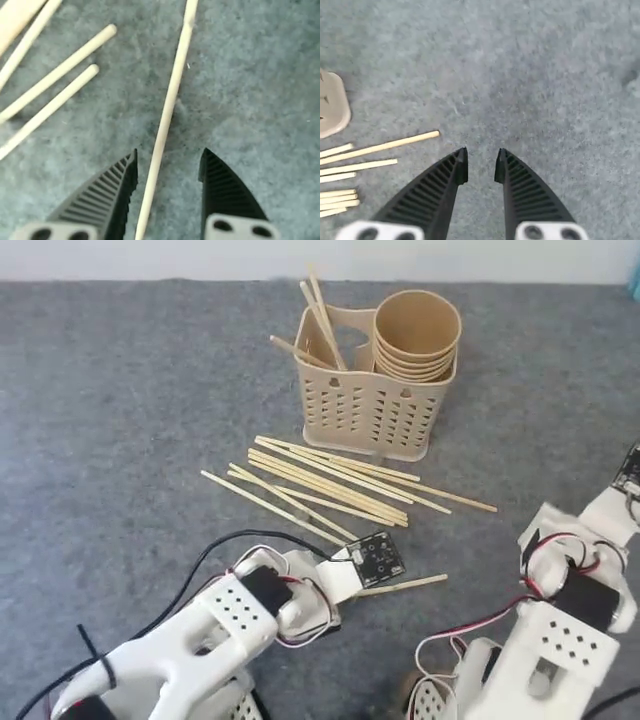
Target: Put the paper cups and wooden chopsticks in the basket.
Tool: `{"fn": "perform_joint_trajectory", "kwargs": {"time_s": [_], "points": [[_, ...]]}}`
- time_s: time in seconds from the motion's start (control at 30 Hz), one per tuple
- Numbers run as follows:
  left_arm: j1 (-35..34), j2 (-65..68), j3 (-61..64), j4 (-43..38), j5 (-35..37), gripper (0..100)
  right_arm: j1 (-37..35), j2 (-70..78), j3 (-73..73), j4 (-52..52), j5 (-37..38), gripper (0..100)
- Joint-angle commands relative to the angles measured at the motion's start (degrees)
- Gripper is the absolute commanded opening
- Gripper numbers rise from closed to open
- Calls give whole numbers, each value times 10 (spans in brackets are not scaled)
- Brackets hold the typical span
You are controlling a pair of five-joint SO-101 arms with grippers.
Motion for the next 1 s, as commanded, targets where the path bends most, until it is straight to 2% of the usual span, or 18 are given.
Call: {"fn": "perform_joint_trajectory", "kwargs": {"time_s": [0.0, 0.07, 0.23, 0.6, 0.73, 0.83, 0.97], "points": [[17, 18, -28, -21, -4, 190, 5, -9, 1, -16, 8, 108], [33, 25, -28, -25, -4, 164, 5, -9, 2, -15, 8, 108], [73, 49, -28, -44, -7, 11, 5, -9, 2, -12, 8, 108], [72, 66, -36, -45, -5, 13, 6, -9, 3, 6, 10, 108], [71, 66, -75, -12, -4, 31, 5, -9, 7, 6, 9, 108], [70, 66, -115, 19, 11, 122, 4, -9, 18, 1, 8, 108], [51, 71, -133, -11, 20, 222, 7, -9, 24, 2, 8, 108]]}}
